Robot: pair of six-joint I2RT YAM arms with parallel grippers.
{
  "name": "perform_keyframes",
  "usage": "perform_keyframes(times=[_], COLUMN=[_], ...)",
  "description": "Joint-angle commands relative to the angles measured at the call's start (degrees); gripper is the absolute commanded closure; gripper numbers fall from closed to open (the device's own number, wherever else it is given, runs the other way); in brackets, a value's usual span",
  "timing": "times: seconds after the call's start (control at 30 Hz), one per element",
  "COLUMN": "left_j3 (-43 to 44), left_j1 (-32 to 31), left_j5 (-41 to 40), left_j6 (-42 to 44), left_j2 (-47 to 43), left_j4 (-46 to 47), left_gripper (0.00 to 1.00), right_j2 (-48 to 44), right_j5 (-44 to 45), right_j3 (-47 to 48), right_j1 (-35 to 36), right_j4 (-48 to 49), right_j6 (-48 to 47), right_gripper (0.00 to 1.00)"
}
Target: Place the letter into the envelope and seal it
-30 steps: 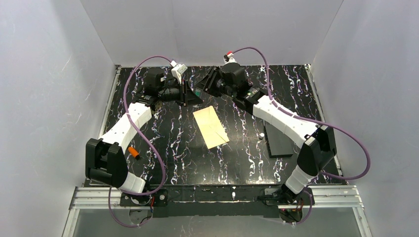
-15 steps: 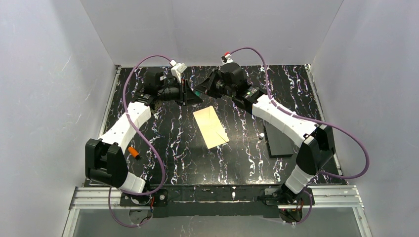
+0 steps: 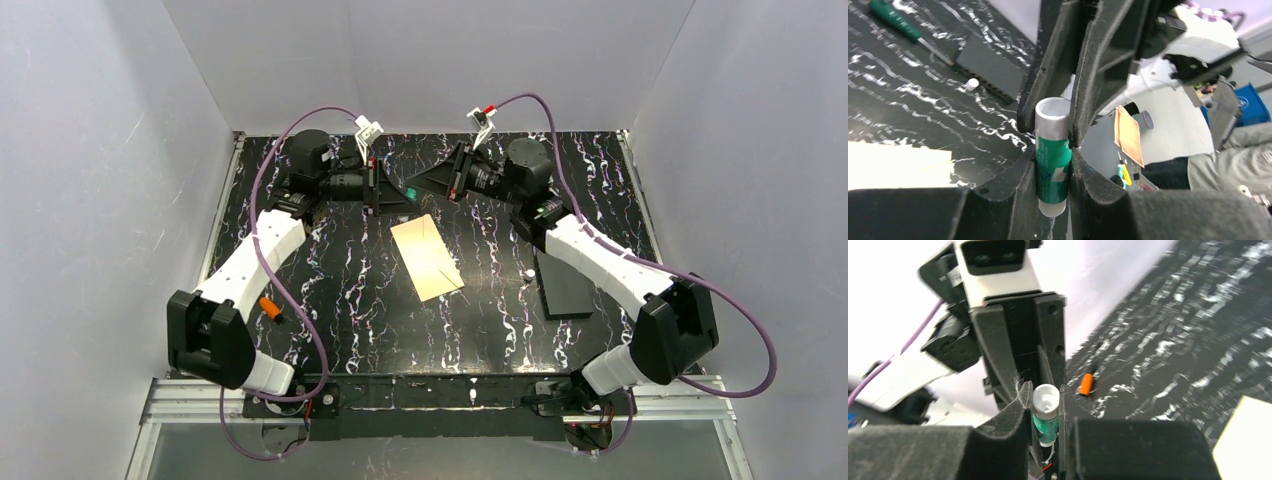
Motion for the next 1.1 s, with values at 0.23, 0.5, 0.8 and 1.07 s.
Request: perform_keyframes(times=[0.23,0.5,0.8,1.07], left_j3=[2.97,3.61,5.34,5.95], left_j1=[0.55,0.43,0.02,-0.07], left_j5=[9.33,-11.08,-22.58,-23.90], left_j6=[-2.01,7.87,17.18,19.29], left_j2=[-6.31,-4.51,-4.46,-4.55], left_j4=[0.36,-6.18,-14.58,-16.95], left_gripper=[1.00,1.00,1.00,1.00], right_j2=[0.35,0.57,5.89,9.66], right_j5=[-23.14,19.02,36.27,37.74], right_j3=[7.58,11.02,20.31,25.49], right_j1=[-2.37,0.75,10.57,11.03], right_j4=[11.19,-15.04,-26.12,-31.69], right_j6=[0.11,1.20,2.21,1.87], right_gripper=[0.83,0.19,0.21,0.57])
